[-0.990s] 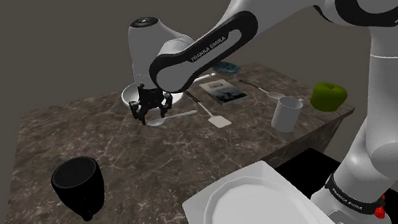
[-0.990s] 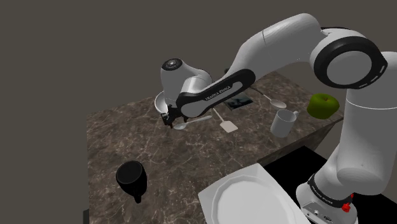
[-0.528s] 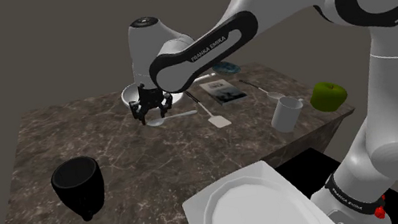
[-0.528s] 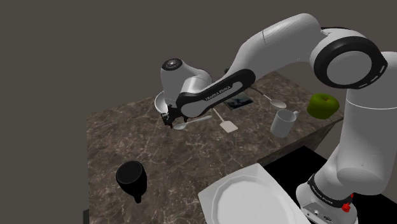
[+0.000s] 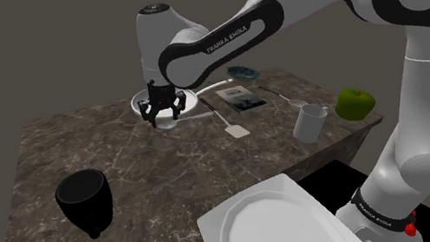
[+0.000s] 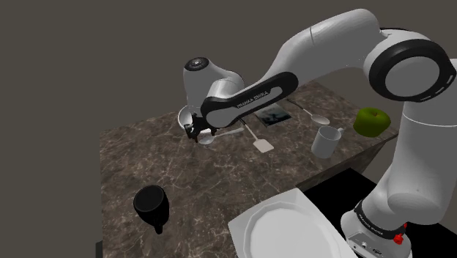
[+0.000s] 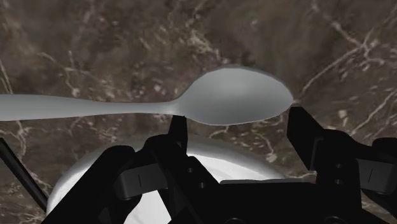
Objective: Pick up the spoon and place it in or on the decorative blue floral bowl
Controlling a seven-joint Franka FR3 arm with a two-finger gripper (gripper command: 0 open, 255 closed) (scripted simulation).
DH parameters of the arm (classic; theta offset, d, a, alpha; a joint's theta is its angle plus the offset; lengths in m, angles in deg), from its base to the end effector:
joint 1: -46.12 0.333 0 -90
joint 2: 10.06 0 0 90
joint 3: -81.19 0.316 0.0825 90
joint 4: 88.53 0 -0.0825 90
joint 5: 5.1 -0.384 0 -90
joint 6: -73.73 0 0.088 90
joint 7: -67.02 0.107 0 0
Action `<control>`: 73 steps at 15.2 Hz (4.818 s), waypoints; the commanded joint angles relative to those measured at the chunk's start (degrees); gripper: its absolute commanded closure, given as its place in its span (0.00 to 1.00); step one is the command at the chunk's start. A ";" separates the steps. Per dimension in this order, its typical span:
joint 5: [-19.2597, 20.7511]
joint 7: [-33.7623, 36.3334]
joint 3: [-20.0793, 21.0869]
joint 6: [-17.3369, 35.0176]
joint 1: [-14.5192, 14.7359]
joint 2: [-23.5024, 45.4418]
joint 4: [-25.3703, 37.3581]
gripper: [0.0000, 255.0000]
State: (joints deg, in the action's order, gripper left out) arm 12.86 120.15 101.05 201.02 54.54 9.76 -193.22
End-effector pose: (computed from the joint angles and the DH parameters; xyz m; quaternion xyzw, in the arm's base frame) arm 0.5766 0.2813 0.3623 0.9874 -0.1369 0.0747 0.0288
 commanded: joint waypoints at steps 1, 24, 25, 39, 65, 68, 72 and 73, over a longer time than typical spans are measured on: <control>-0.56 -0.51 0.22 -1.38 -0.13 -0.84 0.62 1.00; -5.81 -12.82 -1.65 -9.00 -6.74 -7.42 3.82 1.00; -6.10 -14.17 -2.09 -8.77 -7.58 -7.58 3.64 1.00; -9.17 -32.46 -8.18 -8.30 -18.33 -4.36 8.55 1.00; -10.96 -48.31 -12.82 -6.49 -28.24 11.62 23.85 1.00; -10.80 -48.14 -12.90 -4.56 -28.24 12.27 22.56 1.00; -10.80 -48.14 -12.90 -4.56 -28.24 12.27 22.56 1.00; -10.80 -48.14 -12.90 -4.56 -28.24 12.27 22.56 1.00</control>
State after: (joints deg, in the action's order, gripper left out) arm 2.05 72.01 88.15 196.43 26.30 22.03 -170.63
